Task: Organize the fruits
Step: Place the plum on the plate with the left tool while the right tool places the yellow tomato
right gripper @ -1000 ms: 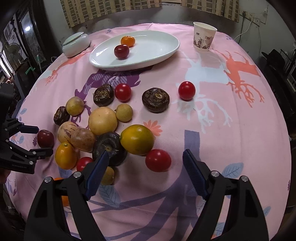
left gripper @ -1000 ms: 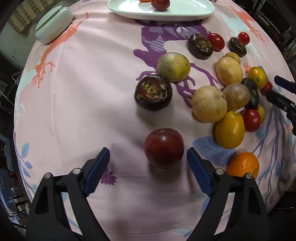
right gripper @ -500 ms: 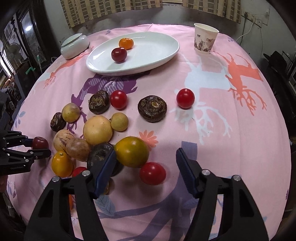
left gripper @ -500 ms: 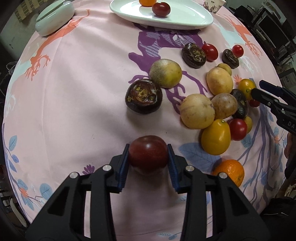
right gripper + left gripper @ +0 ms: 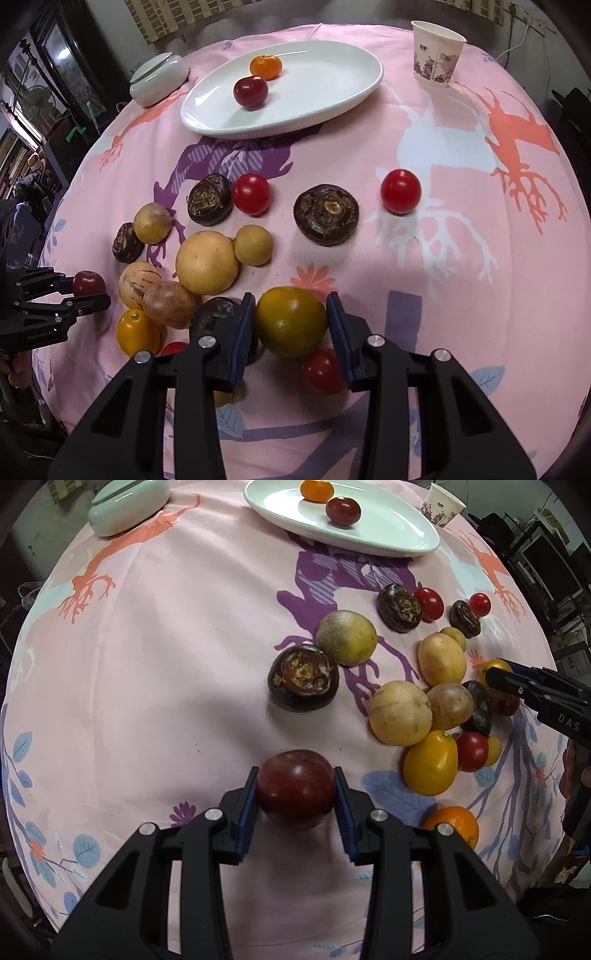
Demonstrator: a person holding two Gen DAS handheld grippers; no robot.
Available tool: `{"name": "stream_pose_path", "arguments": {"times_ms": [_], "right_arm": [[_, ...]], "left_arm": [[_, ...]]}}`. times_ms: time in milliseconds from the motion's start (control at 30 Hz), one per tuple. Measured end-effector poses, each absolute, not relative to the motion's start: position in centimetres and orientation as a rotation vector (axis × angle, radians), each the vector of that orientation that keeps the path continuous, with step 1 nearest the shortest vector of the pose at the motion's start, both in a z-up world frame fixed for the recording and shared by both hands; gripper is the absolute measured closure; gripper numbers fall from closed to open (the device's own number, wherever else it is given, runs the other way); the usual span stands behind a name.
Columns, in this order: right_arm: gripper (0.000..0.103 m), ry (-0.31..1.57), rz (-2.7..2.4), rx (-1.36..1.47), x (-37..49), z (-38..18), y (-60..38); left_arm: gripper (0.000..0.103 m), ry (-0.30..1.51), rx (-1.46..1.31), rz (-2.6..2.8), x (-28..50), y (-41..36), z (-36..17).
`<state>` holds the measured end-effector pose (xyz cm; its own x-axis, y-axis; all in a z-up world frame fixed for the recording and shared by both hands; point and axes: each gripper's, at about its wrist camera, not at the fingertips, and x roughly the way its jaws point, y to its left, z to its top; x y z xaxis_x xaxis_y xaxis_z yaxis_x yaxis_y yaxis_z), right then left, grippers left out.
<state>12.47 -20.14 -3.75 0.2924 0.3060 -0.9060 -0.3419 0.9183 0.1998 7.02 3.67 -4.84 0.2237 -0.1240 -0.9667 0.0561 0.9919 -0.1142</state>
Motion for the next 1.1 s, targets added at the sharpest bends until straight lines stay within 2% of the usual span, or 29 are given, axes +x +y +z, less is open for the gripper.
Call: {"name": "stream_pose_path", "arguments": {"times_ms": [267,400,533,833,1000,1033,1067,1100], "right_arm": [[0.063,1.074,0.425,0.028,12.6,0.5,-21.5],[0.063,0.961,0.423,0.035,14.4,3.0,-20.4],[0.063,0.908,0.423,-0.026,17.2,3.1,-17.6],[0.063,0.944,0.407,-0.14,24.0,-0.1,-13.5],[0.063,0.919,0.394,-0.211,25.7,-2.0,-12.4],[0.061,0.907,0.38,-0.236,25.9,-2.3,-12.1],[0.05,0.896,0.363,-0.263,26.0,-2.4,-11.9],[0.039,0.868,0.339,-0.293,26.0,-2.2,-11.7]], "left_arm": [[0.065,1.236,-0.048,-0.144,8.6,4.0,-0.3],[0.065,1.18,-0.044,-0.167,11.9,3.0,1.7],[0.065,1.136,0.013,-0.158,16.1,1.5,2.3],[0.065,1.154,-0.058,-0.105,26.7,0.7,-0.5],[0.064,1.184,-0.113,-0.053,29.3,1.2,-3.1],[0.064,1.19,-0.119,-0.033,29.7,1.4,-3.6],[0.062,1.19,-0.131,-0.013,29.9,1.5,-3.8],[0.054,1.172,-0.15,-0.005,30.0,1.7,-3.7]]}}
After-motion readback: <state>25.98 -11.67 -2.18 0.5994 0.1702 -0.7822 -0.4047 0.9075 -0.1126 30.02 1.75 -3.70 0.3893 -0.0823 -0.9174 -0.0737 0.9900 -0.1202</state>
